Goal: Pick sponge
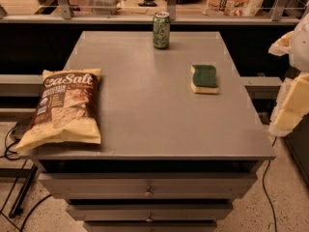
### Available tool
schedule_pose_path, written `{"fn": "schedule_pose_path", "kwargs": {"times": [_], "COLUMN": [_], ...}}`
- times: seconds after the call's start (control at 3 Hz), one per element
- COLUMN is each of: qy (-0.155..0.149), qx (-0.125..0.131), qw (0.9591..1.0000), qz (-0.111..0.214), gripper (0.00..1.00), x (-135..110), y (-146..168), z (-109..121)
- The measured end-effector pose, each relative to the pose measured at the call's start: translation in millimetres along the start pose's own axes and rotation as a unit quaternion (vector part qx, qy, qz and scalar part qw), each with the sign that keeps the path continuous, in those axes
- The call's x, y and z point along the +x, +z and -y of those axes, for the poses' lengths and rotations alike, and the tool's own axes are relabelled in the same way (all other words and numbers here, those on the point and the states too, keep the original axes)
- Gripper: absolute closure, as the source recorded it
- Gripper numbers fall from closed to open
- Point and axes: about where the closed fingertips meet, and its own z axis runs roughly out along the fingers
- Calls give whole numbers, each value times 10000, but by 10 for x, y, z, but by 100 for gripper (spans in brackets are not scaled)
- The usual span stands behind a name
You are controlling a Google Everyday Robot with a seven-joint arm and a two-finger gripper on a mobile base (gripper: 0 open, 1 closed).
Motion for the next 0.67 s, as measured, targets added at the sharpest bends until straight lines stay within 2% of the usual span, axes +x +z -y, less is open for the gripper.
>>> {"fn": "schedule_pose_path", "kwargs": {"times": [0.33,0.67], "qy": [1,133], "qx": [25,96], "qw": [10000,9991], "qz": [19,403], "gripper": [0,0], "x": [-7,-93], "y": [-8,83], "z": [6,148]}}
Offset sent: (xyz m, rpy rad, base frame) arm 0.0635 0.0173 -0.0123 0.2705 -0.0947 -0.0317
